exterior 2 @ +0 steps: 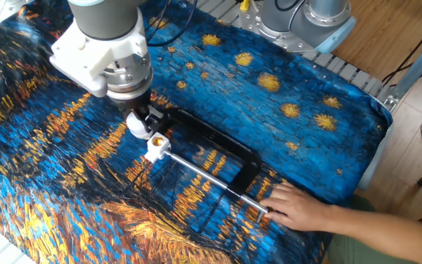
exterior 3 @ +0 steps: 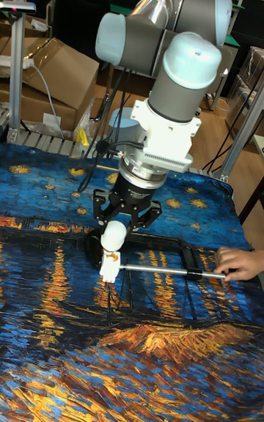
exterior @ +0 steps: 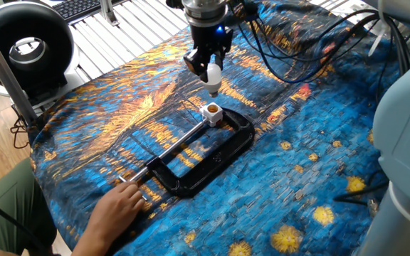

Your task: Install the light bulb by rotating it

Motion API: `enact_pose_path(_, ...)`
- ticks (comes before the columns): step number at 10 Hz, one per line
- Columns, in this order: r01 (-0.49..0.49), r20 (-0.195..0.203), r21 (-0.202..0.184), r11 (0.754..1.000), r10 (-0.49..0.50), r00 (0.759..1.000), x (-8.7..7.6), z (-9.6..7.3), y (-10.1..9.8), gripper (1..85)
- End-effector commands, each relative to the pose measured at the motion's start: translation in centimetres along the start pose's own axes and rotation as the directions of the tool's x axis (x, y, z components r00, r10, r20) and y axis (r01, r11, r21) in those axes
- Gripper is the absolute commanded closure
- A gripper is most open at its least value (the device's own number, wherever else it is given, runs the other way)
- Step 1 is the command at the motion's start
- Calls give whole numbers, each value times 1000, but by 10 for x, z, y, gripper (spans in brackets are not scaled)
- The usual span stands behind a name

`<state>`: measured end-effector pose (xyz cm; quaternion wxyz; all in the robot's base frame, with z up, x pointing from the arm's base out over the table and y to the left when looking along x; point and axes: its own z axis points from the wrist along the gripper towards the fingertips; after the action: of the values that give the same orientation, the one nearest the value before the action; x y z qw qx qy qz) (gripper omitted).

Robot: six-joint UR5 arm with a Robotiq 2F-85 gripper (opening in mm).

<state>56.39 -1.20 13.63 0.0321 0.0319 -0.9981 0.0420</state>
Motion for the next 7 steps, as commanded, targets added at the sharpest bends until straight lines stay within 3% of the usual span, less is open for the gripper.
enact_pose_path(1,-12,22,-32,999,13,1000,3,0,1,847)
enact_pose_path(3,-14,26,-38,999,15,1000,5,0,5,847)
enact_pose_path(7,-24,85,-44,999,28,996,-2,2,12,847)
